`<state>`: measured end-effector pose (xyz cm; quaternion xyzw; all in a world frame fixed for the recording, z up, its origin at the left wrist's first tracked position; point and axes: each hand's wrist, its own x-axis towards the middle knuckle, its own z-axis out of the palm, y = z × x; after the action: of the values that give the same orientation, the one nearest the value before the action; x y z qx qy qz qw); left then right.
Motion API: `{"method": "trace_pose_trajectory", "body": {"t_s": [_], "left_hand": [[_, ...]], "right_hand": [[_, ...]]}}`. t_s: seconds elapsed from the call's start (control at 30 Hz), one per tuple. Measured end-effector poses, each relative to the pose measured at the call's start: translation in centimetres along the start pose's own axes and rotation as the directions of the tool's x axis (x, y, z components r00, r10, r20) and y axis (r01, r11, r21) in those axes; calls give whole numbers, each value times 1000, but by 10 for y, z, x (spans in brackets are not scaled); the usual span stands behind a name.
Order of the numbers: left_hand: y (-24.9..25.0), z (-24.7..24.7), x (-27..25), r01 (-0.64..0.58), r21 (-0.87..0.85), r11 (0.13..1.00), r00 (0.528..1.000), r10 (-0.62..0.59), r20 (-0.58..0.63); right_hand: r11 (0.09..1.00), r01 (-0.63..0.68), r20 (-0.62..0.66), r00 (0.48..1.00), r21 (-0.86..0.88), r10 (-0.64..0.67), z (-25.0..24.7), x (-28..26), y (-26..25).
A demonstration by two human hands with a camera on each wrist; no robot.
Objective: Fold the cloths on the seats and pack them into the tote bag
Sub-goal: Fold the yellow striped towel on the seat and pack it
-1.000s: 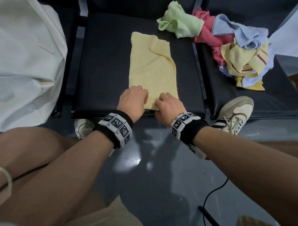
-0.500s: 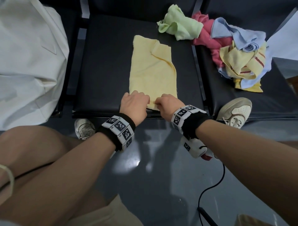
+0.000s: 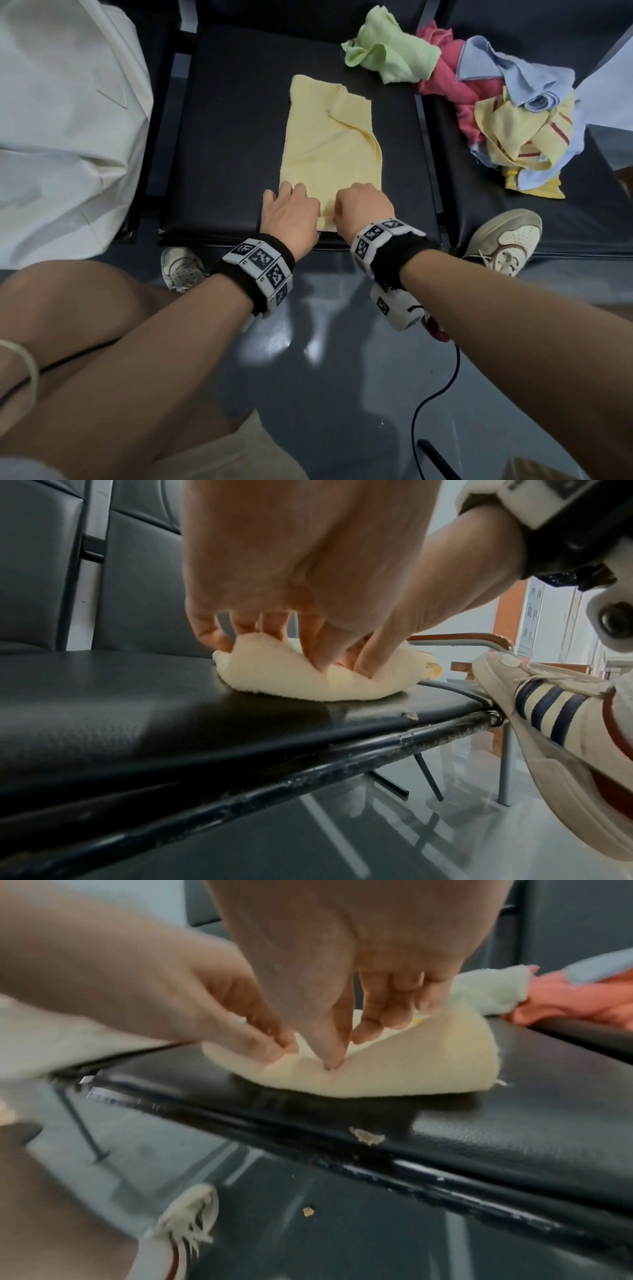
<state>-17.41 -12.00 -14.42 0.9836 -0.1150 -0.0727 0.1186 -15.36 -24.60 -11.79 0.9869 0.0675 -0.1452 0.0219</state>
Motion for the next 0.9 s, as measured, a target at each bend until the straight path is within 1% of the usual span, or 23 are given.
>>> {"method": "trace_pose_trajectory", "body": {"t_s": [0.07, 0.13, 0.23, 0.3, 0.37, 0.5, 0.57, 0.67, 0.8, 0.9], "left_hand": [[-1, -1, 1, -1, -36, 999, 996, -2, -91], [-1, -3, 3, -7, -58, 998, 988, -2, -155], [0, -3, 4, 14, -92, 996, 987, -29, -159], [0, -2, 4, 38, -118, 992, 987, -56, -154], [1, -1, 3, 52, -102, 993, 986, -67, -150], [6, -2, 0, 51, -7, 999, 989, -51, -140], [5, 1, -1, 25, 26, 999, 994, -22, -103], [3, 4, -2, -5, 56, 998, 999, 7, -44], [4, 5, -3, 9, 52, 999, 999, -6, -40], [6, 3, -4, 5, 71, 997, 999, -2, -44]], "right_hand": [[998, 51, -40, 998, -24, -52, 8, -5, -2], [996, 82, -72, 994, -23, -84, 14, -9, -1], [992, 122, -114, 986, 9, -121, 22, -14, 6], [987, 157, -164, 975, 15, -153, 26, -17, 8], [982, 186, -212, 960, 8, -180, 28, -21, 8], [976, 209, -184, 959, -54, -215, 29, -25, 6], [974, 207, -144, 965, -93, -219, 29, -23, 7], [975, 166, -169, 967, -149, -191, 26, -21, 6], [976, 166, -56, 983, -137, -175, 18, -20, 7], [974, 195, -38, 979, -116, -201, 13, -16, 13]]}}
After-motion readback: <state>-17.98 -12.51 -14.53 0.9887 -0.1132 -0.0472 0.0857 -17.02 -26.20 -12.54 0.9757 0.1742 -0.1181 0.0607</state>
